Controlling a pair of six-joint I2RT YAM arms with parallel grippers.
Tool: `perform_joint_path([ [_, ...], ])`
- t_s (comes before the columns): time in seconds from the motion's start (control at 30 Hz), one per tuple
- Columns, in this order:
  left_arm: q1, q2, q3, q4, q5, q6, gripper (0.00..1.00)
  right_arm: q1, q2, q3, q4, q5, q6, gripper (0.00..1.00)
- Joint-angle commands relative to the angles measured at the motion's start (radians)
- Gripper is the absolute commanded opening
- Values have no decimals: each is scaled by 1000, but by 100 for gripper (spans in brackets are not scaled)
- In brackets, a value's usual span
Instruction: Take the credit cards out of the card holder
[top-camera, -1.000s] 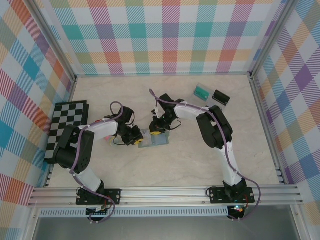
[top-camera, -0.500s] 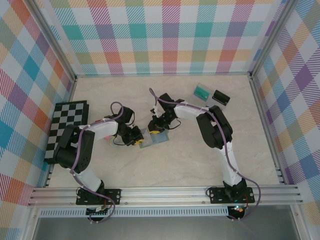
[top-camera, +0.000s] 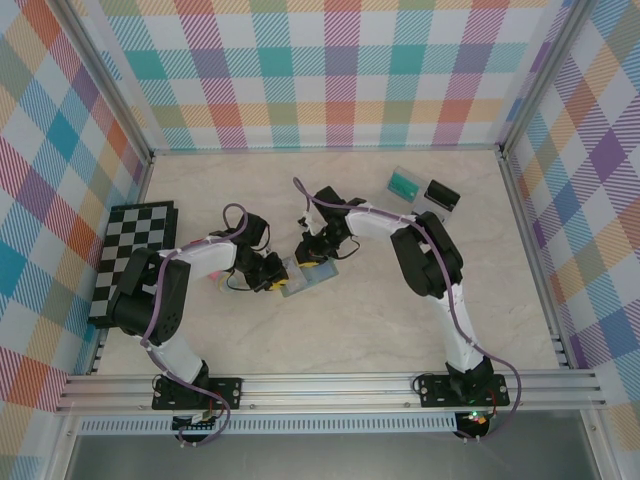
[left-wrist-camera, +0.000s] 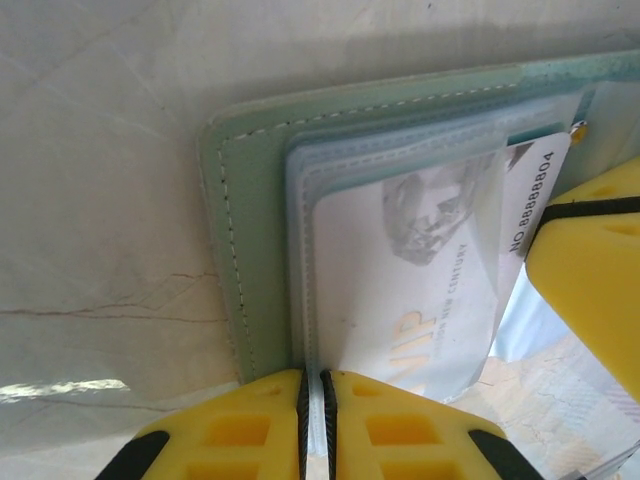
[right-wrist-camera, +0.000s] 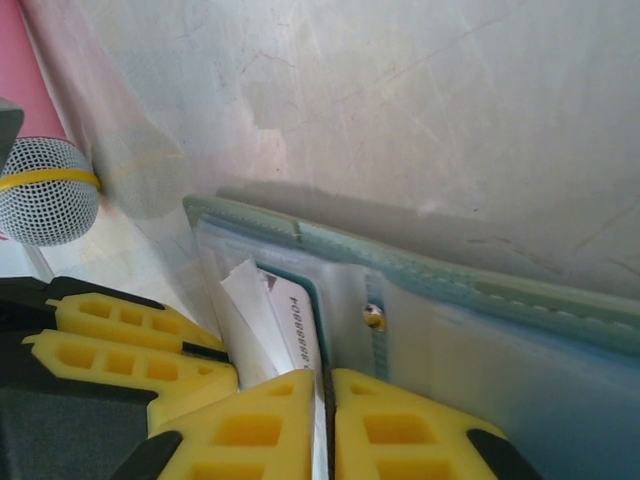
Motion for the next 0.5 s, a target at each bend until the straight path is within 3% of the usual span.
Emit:
perform_joint_path([
  [0.0,-10,30,1,-47,-20,20,14,26,21,12,-22,-21,-41,8],
  [0.13,-10,21,4,-64,-31,28,14,26,-11,0,-4,19,-40,0],
  [0.47,-10,-67,-19,-35,-1,37,16,26,-191,-183,94,149,10,0],
])
